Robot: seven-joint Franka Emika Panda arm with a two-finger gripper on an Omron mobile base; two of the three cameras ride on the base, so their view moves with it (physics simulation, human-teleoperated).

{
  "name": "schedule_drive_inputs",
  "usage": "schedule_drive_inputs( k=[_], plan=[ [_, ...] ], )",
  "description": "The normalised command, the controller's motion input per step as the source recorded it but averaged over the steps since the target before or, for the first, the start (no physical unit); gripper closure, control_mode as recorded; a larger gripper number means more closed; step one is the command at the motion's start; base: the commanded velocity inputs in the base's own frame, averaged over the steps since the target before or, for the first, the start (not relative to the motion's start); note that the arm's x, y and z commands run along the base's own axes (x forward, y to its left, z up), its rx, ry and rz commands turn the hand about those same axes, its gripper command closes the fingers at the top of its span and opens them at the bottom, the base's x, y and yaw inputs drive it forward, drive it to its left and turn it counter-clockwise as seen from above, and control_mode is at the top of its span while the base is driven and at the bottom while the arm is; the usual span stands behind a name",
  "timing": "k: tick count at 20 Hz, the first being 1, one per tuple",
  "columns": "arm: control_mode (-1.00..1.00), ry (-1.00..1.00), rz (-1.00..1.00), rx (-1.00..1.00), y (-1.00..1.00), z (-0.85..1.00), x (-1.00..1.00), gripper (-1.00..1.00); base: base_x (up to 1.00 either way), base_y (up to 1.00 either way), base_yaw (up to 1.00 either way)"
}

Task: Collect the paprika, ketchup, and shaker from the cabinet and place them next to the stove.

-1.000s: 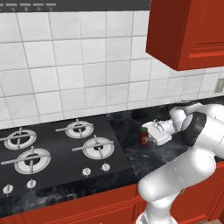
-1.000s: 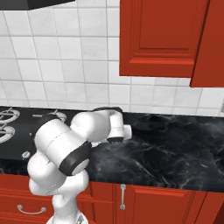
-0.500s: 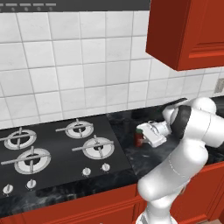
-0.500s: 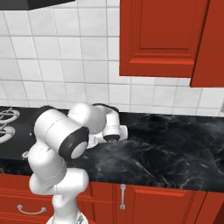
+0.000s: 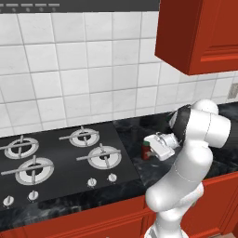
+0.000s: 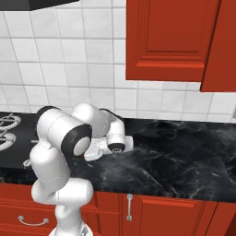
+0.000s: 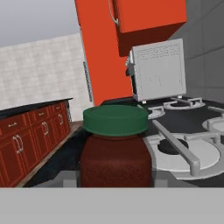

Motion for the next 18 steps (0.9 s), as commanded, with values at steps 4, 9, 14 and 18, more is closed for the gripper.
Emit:
schedule_drive_inputs(
  k=[4, 9, 14, 18],
  plan=[
    [-1.0, 0.0, 0.0, 0.0, 0.02, -0.31, 0.07, 1.0, 0.0, 0.0, 0.0],
    [-1.0, -0.01, 0.0, 0.0, 0.06, -0.23, 0.11, 1.0, 0.0, 0.0, 0.0],
    [-1.0, 0.0, 0.02, 0.0, 0.0, -0.05, 0.28, 1.0, 0.0, 0.0, 0.0],
    [-1.0, 0.0, 0.06, 0.0, 0.0, -0.02, 0.34, 1.0, 0.0, 0.0, 0.0]
  ],
)
